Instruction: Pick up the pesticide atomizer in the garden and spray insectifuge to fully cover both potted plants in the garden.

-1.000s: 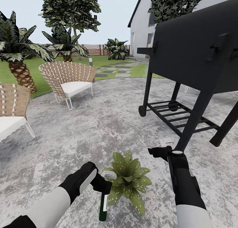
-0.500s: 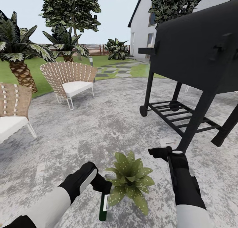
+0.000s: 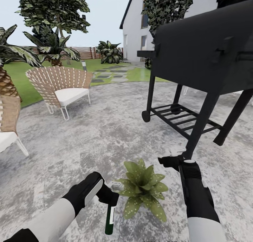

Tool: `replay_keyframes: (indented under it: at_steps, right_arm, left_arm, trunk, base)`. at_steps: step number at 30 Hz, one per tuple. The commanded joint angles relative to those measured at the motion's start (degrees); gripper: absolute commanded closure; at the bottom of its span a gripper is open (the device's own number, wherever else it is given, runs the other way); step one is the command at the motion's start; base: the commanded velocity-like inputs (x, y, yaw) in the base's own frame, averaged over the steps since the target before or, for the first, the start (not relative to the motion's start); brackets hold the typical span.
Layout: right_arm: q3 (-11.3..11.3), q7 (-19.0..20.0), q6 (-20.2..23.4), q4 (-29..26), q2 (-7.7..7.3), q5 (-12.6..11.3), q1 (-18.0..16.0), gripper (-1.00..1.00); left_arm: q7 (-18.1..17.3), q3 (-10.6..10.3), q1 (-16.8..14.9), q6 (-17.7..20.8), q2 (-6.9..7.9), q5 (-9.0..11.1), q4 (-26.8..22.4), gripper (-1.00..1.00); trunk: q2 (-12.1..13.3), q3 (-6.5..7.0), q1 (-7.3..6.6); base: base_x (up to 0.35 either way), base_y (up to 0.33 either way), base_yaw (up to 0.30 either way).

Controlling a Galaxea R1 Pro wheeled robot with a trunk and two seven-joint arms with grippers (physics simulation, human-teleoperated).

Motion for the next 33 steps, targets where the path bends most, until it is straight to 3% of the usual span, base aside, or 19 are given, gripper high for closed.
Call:
replay_keyframes:
  at_steps: [1,18,22,33]
  right_arm:
    - [0.00,0.00,0.00,-0.01,0.00,0.00,0.00,-1.00]
    - [0.09,-0.05,-0.27,-0.01,0.00,0.00,0.02,-1.00]
    - [0.09,-0.05,-0.22,-0.01,0.00,0.00,0.02,-1.00]
    - [0.18,-0.08,-0.17,-0.01,0.00,0.00,0.00,-1.00]
  left_arm:
    - [0.00,0.00,0.00,0.00,0.00,0.04,0.00,1.00]
    - [-0.58,0.02,0.00,-1.35,0.04,-0.05,-0.06,1.00]
    - [-0.03,-0.35,0.00,-1.54,-0.17,-0.13,-0.03,1.00]
    - [-0.60,-0.53,0.00,-1.08,-0.44,-0.18,0.89,1.00]
  trunk:
    - [0.00,0.00,0.00]
    - [0.00,0.00,0.00]
    - [0.00,0.00,0.00]
    - [0.00,0.00,0.00]
  base:
    - [0.006,0.336,-0.294]
    - [0.167,0.303,-0.294]
    - [0.057,0.043,-0.247]
    - [0.001,0.001,-0.007]
